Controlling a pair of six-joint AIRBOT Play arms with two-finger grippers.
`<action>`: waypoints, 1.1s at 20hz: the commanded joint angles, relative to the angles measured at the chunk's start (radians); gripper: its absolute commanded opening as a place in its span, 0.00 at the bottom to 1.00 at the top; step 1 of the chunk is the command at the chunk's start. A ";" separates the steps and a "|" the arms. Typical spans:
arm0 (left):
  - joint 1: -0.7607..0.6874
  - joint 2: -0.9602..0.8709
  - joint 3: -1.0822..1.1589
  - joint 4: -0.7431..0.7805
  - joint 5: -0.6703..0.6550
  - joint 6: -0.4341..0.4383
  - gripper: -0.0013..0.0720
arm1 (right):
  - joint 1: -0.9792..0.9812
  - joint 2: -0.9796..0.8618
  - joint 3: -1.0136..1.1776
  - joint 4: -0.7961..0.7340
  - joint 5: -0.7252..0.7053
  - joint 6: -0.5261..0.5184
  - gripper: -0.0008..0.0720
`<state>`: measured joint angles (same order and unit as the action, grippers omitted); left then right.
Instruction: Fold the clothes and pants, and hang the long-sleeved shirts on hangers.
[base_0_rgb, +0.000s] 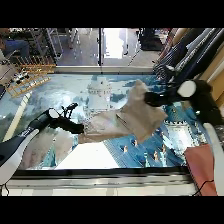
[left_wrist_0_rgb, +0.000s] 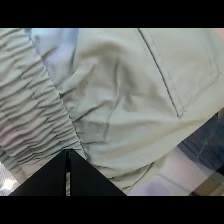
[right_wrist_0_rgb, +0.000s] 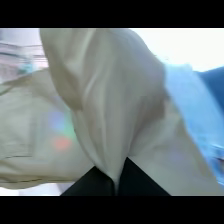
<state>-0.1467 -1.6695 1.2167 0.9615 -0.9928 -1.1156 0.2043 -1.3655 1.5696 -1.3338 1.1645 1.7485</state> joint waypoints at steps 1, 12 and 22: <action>0.003 0.007 0.002 -0.006 -0.005 -0.008 0.03 | 0.220 -0.044 0.011 -0.009 -0.147 0.136 0.03; 0.292 0.538 0.000 0.060 -0.364 -0.097 0.03 | 0.552 -0.486 0.099 0.269 -0.584 -0.053 0.05; 0.209 0.472 -0.090 0.047 -0.210 -0.081 0.03 | 0.055 -0.404 0.312 0.344 0.031 -0.272 0.68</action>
<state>0.1032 -1.1606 1.1660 1.0145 -1.2842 -1.2053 0.4541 -1.8080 1.8599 -1.0252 0.9585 1.4982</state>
